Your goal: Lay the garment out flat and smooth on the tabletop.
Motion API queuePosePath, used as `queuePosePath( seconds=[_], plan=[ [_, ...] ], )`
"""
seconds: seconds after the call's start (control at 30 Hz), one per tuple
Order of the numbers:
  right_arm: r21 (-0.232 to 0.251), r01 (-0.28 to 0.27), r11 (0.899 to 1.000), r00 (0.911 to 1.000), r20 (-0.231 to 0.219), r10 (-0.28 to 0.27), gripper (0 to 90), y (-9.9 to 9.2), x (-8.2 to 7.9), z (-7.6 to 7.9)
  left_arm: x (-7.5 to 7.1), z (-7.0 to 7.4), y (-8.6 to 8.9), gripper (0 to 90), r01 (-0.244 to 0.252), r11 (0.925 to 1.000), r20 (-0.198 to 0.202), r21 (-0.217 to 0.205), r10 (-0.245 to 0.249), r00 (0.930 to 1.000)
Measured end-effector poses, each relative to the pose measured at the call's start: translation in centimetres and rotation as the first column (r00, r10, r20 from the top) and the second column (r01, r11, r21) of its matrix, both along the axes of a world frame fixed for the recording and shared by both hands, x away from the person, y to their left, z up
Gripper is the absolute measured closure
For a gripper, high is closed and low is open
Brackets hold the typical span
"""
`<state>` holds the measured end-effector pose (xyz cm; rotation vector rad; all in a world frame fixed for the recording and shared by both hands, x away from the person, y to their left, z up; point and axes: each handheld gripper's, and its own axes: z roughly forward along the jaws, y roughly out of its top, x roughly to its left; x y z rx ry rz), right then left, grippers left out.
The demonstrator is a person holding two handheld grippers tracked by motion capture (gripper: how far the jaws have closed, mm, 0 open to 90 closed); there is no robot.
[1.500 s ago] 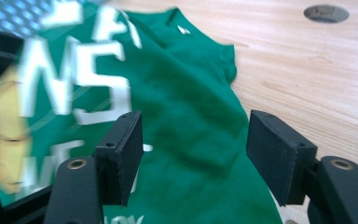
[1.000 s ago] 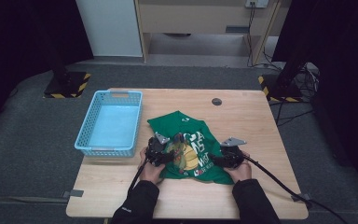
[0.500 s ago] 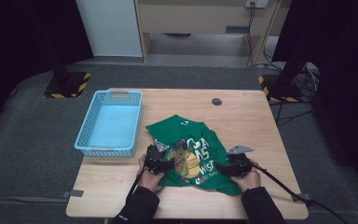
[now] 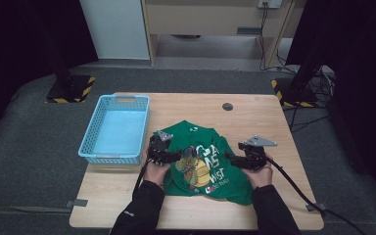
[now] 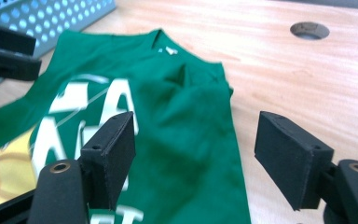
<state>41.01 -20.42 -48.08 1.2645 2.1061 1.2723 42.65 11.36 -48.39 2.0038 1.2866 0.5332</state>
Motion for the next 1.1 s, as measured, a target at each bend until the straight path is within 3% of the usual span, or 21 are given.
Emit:
queuePosePath(
  seconds=[0.2, 0.43, 0.5, 0.63, 0.73, 0.77, 0.9, 1.1],
  plan=[
    [0.072, -0.011, 0.997, 0.9999, 0.008, 0.011, 28.5, 1.0, 1.9, -0.3, 1.5, -0.8, -0.4, 31.8, -0.02, 0.999, 0.023, 0.039, 0.019, 0.9996],
    [0.073, -0.073, 0.995, 0.9966, -0.033, 0.075, 29.3, 3.1, 3.8, -2.4, 3.2, -2.9, -0.7, 31.9, -0.007, 0.9988, -0.039, 0.049, 0.009, 0.9992],
    [0.046, -0.075, 0.996, 0.9959, -0.046, 0.077, 30.4, 3.5, 4.1, -3.1, 3.4, -3.5, -0.7, 31.3, -0.006, 0.9983, -0.063, 0.057, 0.009, 0.998],
    [-0.003, -0.089, 0.996, 0.9932, -0.075, 0.088, 31.1, 3.7, 4.3, -4.0, 3.4, -3.9, -0.7, 31.4, 0.001, 0.9975, -0.059, 0.071, 0.003, 0.9982],
    [-0.084, -0.127, 0.988, 0.9857, -0.122, 0.116, 30.9, 3.9, 4.2, -5.0, 3.3, -4.0, -0.9, 31.4, 0.01, 0.9957, -0.056, 0.093, -0.005, 0.9984],
    [-0.137, -0.137, 0.981, 0.9859, -0.115, 0.122, 30.8, 4.1, 4.0, -5.4, 3.2, -4.0, -0.9, 31.4, 0.013, 0.9953, -0.05, 0.096, -0.008, 0.9987],
    [-0.204, -0.14, 0.969, 0.9873, -0.104, 0.12, 30.7, 4.2, 3.2, -5.3, 2.9, -4.0, -0.9, 31.4, 0.019, 0.9956, -0.053, 0.092, -0.014, 0.9985],
    [-0.217, -0.123, 0.968, 0.9877, -0.121, 0.099, 30.8, 3.4, 2.3, -5.1, 1.6, -4.1, -1.0, 31.3, 0.029, 0.9958, -0.045, 0.087, -0.025, 0.9987]
  ],
)
